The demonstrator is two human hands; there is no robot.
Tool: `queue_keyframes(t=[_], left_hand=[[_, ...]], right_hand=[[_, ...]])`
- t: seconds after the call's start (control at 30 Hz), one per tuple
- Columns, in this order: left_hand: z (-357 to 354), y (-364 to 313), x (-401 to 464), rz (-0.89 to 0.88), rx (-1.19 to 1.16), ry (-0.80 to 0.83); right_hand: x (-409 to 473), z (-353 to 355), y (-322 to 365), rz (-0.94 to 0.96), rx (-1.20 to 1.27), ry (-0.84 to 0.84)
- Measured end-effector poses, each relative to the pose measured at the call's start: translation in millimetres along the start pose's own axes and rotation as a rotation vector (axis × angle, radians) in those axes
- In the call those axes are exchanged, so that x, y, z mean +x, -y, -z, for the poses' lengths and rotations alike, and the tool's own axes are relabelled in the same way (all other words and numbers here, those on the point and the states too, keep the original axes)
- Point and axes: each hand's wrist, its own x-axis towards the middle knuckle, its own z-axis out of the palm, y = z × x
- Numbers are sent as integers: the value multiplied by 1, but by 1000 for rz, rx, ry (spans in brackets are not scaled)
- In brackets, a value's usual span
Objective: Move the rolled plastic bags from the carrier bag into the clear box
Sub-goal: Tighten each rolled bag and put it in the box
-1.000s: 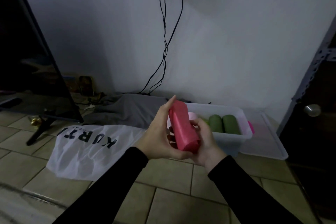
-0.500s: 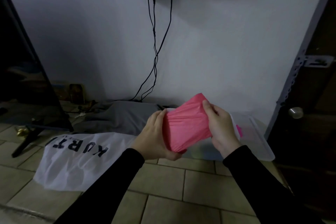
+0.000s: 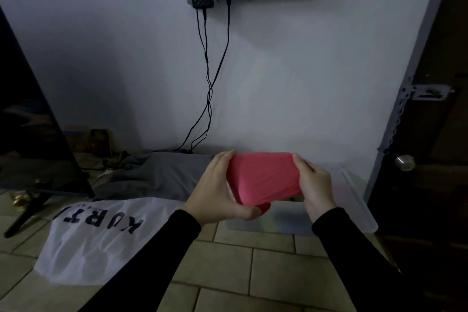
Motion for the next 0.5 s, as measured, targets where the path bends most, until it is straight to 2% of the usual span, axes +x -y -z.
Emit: queue_keyframes(t=[0.17, 0.23, 0.33, 0.37, 0.43, 0.5], left_hand=[[-11, -12, 2, -81, 40, -2], [-11, -16, 3, -78, 43, -2], [-5, -19, 8, -30, 24, -17], [-2, -19, 10, -22, 33, -31], [-1, -19, 14, -15, 93, -56], [-3, -18, 16, 6, 185, -63]], right_hand=[[7, 8, -35, 82, -459, 76], [12, 9, -38, 33, -466, 82], [13, 11, -24, 28, -297, -10], [7, 12, -17, 93, -284, -33], [-16, 13, 1, 369, -355, -54], [-44, 9, 21, 683, -419, 31]])
